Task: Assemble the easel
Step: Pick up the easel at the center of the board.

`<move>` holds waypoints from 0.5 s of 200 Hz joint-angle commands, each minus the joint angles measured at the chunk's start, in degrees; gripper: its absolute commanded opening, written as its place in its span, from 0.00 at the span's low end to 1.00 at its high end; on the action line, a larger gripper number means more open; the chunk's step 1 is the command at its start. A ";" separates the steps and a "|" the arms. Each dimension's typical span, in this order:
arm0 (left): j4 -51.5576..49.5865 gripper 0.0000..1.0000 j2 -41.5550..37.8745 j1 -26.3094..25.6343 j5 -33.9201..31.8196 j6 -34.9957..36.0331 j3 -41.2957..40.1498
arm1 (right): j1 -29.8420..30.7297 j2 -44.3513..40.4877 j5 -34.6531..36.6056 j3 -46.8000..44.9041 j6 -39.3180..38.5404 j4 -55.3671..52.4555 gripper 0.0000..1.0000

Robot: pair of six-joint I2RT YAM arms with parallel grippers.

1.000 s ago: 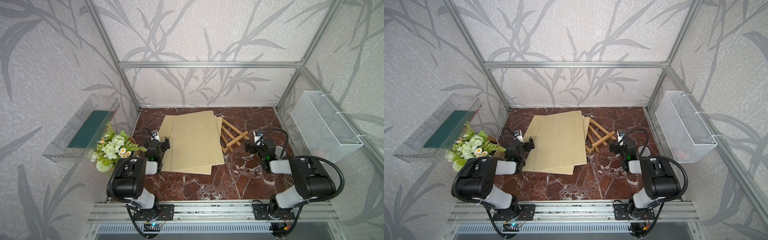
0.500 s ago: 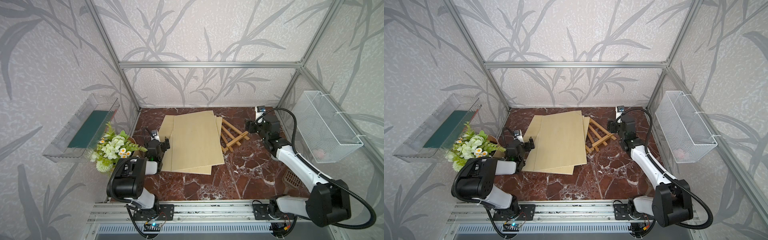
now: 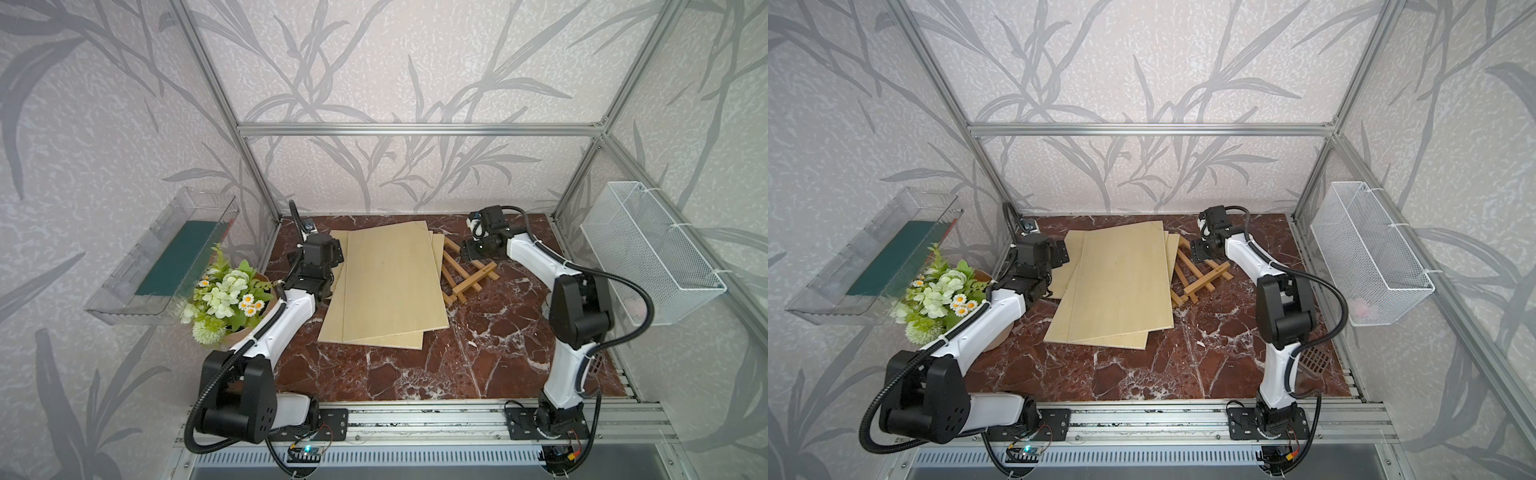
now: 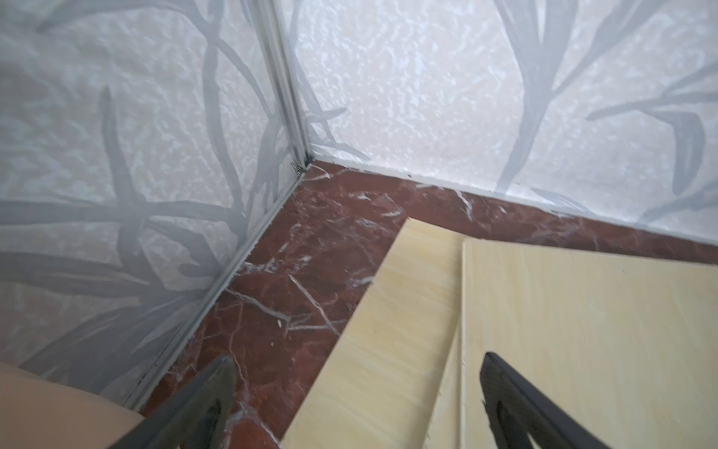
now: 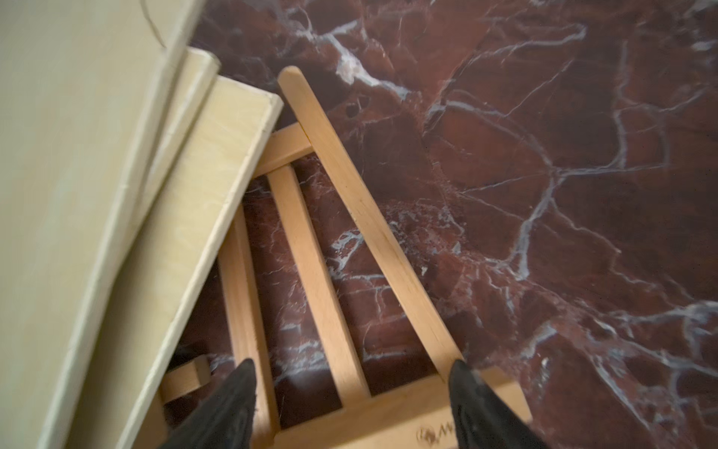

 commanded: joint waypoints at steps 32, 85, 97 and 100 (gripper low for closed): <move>-10.48 0.99 -2.76 -8.95 -1.06 -5.69 1.15 | 0.77 17.84 6.98 22.06 -2.71 -21.18 0.76; -9.18 0.99 -3.77 -9.41 4.28 -8.08 0.31 | 0.95 31.03 9.16 39.18 -4.16 -29.41 0.70; -9.29 0.99 -3.51 -9.41 5.16 -8.62 0.56 | 0.95 33.15 9.15 42.14 -4.08 -30.71 0.69; -9.28 0.99 -3.46 -9.41 5.33 -8.71 0.55 | 0.95 33.60 9.15 42.85 -4.03 -30.85 0.68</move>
